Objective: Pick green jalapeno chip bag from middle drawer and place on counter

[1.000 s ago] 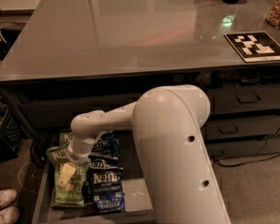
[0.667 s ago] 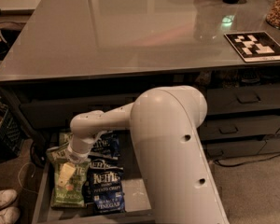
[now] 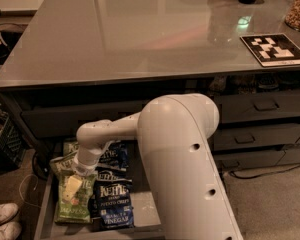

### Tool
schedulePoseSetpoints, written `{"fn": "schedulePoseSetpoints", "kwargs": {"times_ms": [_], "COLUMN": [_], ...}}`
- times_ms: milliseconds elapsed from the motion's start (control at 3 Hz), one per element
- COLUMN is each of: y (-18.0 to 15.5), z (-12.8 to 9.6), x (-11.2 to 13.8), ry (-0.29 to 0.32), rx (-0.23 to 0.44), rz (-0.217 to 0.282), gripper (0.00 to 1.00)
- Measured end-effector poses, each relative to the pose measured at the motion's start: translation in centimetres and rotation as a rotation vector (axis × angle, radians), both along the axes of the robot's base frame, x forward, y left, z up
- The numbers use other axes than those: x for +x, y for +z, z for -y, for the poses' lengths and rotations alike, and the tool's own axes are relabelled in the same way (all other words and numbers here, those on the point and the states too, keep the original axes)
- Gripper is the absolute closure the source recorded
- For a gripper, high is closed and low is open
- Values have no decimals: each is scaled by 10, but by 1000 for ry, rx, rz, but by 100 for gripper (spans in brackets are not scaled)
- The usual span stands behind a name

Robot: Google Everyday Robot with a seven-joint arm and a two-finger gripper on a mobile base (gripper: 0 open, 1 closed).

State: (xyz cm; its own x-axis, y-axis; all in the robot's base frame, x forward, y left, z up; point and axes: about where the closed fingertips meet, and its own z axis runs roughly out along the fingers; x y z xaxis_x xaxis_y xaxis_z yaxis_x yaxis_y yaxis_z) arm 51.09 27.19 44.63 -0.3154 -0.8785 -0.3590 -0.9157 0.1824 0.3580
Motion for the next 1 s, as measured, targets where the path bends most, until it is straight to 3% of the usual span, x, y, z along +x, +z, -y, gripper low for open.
{"fn": "schedulePoseSetpoints", "kwargs": {"times_ms": [333, 1000], "y": [-3, -4], "z": [2, 2], "x": [0, 0], "ry": [-13, -13], "rx": [-5, -5], "rz": [22, 22], "gripper": [28, 74]}}
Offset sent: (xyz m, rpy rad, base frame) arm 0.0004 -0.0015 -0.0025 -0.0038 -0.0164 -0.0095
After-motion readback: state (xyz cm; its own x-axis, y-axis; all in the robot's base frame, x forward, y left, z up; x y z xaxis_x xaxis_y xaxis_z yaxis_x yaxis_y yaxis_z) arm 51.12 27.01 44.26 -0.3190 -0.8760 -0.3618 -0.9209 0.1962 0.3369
